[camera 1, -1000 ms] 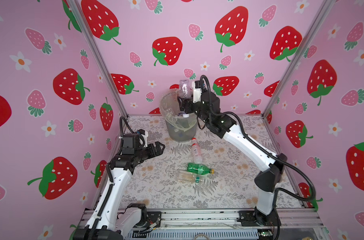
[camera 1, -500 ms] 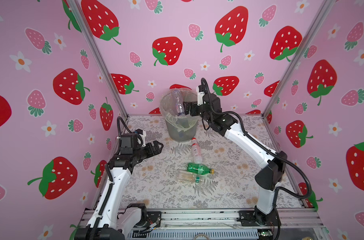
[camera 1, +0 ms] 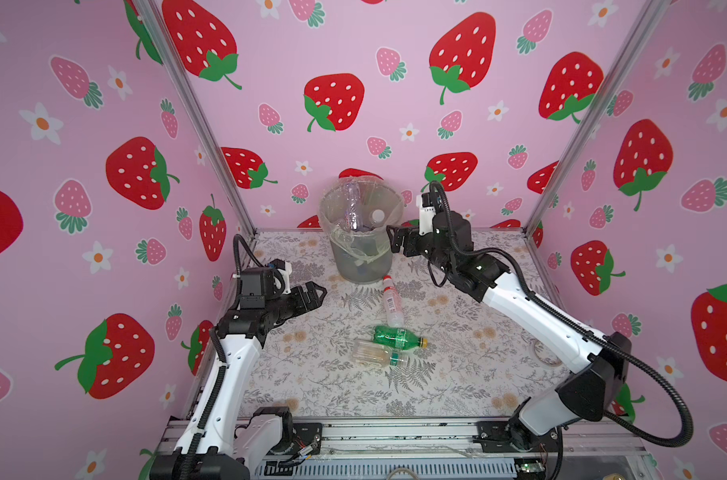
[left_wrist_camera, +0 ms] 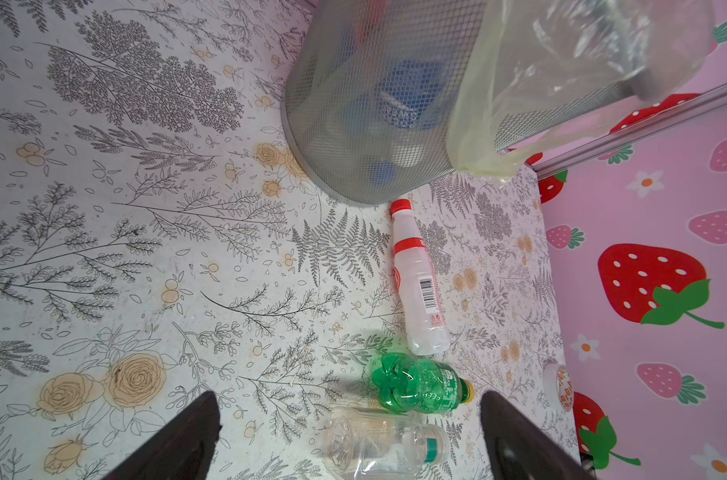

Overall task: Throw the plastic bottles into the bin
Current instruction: 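Draw the right gripper back while the left gripper reaches toward the bottles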

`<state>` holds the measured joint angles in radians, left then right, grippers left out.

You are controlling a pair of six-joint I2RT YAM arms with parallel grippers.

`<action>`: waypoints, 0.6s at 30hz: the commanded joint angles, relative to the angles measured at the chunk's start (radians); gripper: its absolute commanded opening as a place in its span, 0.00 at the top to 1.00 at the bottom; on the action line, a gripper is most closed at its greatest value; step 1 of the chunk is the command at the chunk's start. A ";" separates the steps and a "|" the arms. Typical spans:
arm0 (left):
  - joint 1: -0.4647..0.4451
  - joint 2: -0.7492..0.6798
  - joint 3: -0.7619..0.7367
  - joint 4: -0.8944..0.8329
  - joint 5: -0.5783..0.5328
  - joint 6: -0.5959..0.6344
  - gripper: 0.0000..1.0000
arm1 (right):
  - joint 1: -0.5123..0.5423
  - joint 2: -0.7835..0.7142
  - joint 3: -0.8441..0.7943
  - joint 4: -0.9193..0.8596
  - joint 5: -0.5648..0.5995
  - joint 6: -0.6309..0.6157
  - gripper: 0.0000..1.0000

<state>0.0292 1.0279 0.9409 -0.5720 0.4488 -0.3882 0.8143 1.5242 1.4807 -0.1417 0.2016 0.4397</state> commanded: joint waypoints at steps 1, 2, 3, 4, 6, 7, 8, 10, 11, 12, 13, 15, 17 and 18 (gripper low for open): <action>0.006 0.010 -0.003 0.017 0.018 0.002 0.01 | 0.002 -0.109 -0.118 0.036 0.015 0.050 0.01; 0.007 0.010 -0.004 0.018 0.018 0.002 0.01 | 0.003 -0.136 -0.156 0.039 0.017 0.057 0.01; 0.006 0.011 -0.004 0.021 0.022 0.000 0.01 | 0.003 -0.163 -0.196 0.043 0.021 0.066 0.01; 0.007 0.013 -0.007 0.024 0.025 -0.001 0.01 | 0.003 -0.189 -0.235 0.041 0.027 0.076 0.01; 0.005 0.014 -0.011 0.027 0.028 -0.002 0.01 | 0.003 -0.233 -0.298 0.031 0.038 0.103 0.01; 0.006 0.015 -0.013 0.028 0.028 -0.005 0.01 | 0.002 -0.257 -0.333 0.029 0.039 0.115 0.01; 0.004 0.018 -0.015 0.030 0.029 -0.007 0.01 | 0.003 -0.277 -0.362 0.029 0.039 0.126 0.01; 0.003 0.024 -0.019 0.030 0.033 -0.011 0.01 | 0.003 -0.323 -0.432 0.028 0.038 0.151 0.01; 0.002 0.023 -0.021 0.030 0.034 -0.016 0.01 | 0.002 -0.342 -0.461 0.027 0.038 0.160 0.01; 0.001 0.022 -0.023 0.030 0.033 -0.018 0.01 | 0.003 -0.363 -0.489 0.021 0.038 0.169 0.01; -0.004 0.019 -0.026 0.029 0.033 -0.023 0.01 | 0.003 -0.385 -0.519 0.012 0.043 0.183 0.01; -0.006 0.009 -0.034 0.030 0.029 -0.032 0.01 | 0.003 -0.424 -0.570 -0.003 0.048 0.201 0.01; -0.015 -0.008 -0.042 0.026 0.017 -0.043 0.01 | 0.003 -0.460 -0.619 -0.011 0.049 0.217 0.01; -0.021 -0.019 -0.047 0.024 0.012 -0.051 0.01 | 0.003 -0.480 -0.645 -0.013 0.050 0.225 0.01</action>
<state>0.0200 1.0405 0.9054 -0.5503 0.4557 -0.4168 0.8143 1.0920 0.8837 -0.1383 0.2306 0.6121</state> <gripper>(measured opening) 0.990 0.994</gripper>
